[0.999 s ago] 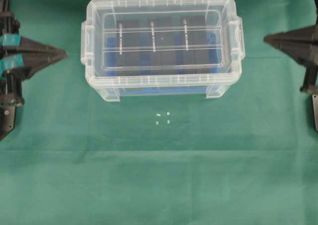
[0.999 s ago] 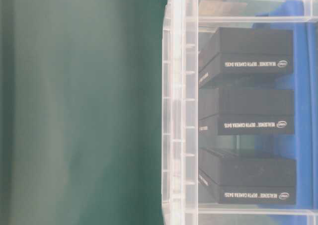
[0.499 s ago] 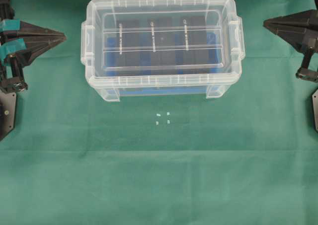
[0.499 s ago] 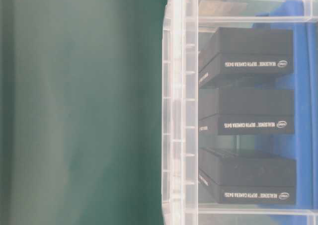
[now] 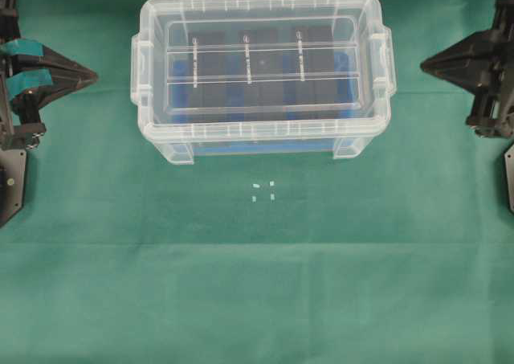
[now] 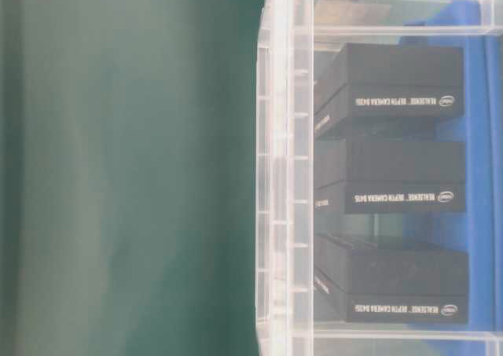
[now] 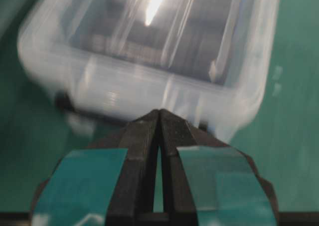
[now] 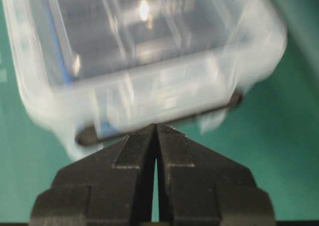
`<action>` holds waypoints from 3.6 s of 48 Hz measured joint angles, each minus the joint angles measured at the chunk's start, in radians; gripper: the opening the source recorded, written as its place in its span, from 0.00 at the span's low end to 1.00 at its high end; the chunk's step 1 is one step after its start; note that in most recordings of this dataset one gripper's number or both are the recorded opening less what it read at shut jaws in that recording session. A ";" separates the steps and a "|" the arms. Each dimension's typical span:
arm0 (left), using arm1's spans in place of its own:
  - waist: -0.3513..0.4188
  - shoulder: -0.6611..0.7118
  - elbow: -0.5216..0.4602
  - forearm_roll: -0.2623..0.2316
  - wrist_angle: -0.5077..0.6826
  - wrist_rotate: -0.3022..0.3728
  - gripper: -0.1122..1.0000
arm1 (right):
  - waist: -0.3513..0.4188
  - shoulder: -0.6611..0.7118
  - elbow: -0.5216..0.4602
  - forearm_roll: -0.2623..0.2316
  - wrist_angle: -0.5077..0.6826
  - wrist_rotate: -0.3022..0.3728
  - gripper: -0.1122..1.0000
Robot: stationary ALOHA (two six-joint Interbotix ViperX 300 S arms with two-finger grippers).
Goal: Clamp the lid of the box with both arms, then lift and open it.
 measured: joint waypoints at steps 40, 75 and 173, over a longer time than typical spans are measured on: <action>0.005 0.172 -0.107 0.002 0.379 0.000 0.11 | 0.000 0.149 -0.055 -0.014 0.279 -0.002 0.10; -0.006 0.178 -0.107 0.006 0.443 0.067 0.11 | 0.000 0.179 -0.063 -0.071 0.305 -0.060 0.10; 0.008 0.629 -0.325 0.017 0.370 0.230 0.11 | 0.000 0.497 -0.278 -0.084 0.244 -0.212 0.10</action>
